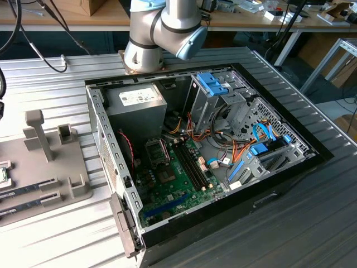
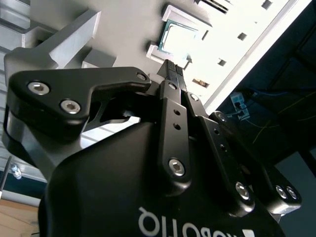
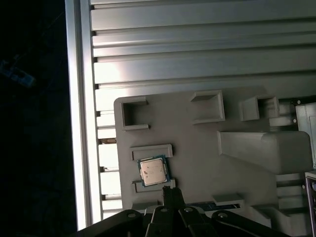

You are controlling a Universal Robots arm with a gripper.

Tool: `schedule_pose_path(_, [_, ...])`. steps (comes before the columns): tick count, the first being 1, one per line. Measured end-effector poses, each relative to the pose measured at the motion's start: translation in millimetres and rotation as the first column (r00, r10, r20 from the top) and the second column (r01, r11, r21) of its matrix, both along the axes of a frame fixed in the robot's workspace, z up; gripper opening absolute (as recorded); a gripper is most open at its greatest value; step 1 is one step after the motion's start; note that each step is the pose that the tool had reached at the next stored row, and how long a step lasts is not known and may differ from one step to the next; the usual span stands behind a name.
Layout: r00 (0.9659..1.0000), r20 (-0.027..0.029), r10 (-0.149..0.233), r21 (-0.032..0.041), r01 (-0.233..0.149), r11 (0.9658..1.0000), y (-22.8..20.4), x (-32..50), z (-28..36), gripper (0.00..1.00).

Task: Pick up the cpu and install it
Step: 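Reach for the cpu, then pick up the cpu and move it towards the insertion slot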

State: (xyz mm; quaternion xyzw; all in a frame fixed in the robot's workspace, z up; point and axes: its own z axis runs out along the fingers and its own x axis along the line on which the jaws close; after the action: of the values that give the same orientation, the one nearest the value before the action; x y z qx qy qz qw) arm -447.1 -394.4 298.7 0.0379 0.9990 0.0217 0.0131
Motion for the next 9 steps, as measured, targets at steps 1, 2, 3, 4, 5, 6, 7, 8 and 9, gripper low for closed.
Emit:
schedule_pose_path(1, [1.0000,0.0001,0.000,0.0000,0.000,1.0000,0.0,-0.2,-0.2,0.11])
schedule_pose_path(2, [1.0000,0.0000,0.000,0.0000,0.000,1.0000,0.0,-0.3,-0.2,0.11])
schedule_pose_path(3, [1.0000,-0.0001,0.000,0.0000,0.000,1.0000,0.0,-0.6,-1.6,0.11])
schedule_pose_path(4, [1.0000,0.0000,0.000,0.0000,0.000,1.0000,0.0,-0.6,-1.8,0.11])
schedule_pose_path(5, [1.0000,0.0000,0.000,0.0000,0.000,1.0000,0.0,-0.6,-1.9,0.11])
schedule_pose_path(6, [1.0000,0.0000,0.000,0.0000,0.000,1.0000,0.0,-0.6,-1.9,0.11])
schedule_pose_path(7, [1.0000,0.0000,0.000,0.0000,0.000,1.0000,0.0,-0.8,-2.1,0.11])
schedule_pose_path(8, [1.0000,-0.0001,0.000,-0.0001,0.000,1.0000,0.0,-0.9,-2.3,0.11])
schedule_pose_path(9, [1.0000,-0.0002,0.000,-0.0001,0.000,1.0000,0.0,-0.9,-2.4,0.11])
